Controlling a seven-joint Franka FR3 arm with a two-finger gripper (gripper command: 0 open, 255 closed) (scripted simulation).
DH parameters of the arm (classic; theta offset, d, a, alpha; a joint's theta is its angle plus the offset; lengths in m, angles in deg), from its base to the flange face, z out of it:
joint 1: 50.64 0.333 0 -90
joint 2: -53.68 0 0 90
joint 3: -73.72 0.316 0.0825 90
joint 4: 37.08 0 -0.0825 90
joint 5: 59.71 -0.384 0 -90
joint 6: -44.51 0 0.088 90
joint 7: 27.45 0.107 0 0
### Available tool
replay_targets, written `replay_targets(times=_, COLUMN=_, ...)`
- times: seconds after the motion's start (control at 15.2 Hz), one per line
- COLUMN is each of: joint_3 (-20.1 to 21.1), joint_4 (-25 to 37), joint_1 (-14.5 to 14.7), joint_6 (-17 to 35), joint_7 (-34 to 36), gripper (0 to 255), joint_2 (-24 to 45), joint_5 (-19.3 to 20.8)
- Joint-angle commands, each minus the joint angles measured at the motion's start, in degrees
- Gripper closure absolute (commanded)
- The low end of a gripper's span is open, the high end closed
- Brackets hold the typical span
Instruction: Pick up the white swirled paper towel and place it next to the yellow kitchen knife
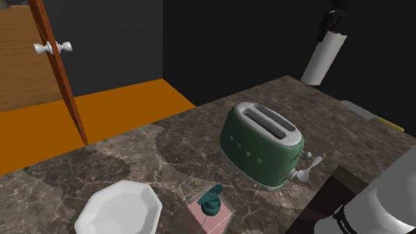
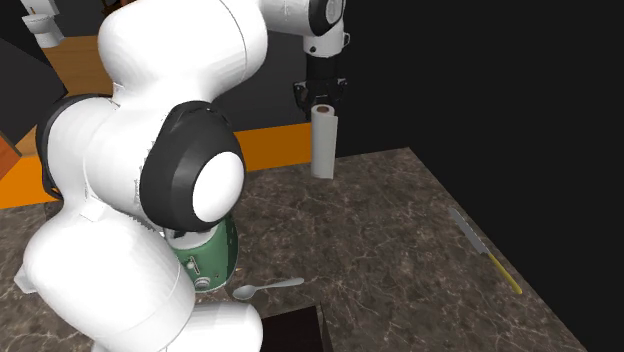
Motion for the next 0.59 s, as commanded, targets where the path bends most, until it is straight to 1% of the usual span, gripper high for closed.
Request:
replay_targets(times=0.0, joint_3=-0.06, joint_4=1.99, joint_1=-0.06, joint_6=-1.62, joint_7=-0.08, gripper=255, joint_2=0.45, joint_5=-0.22)
replay_targets(times=0.53, joint_3=-0.64, joint_4=11.67, joint_1=-0.82, joint_6=-8.75, joint_7=-1.00, gripper=255, joint_2=3.42, joint_5=-1.76)
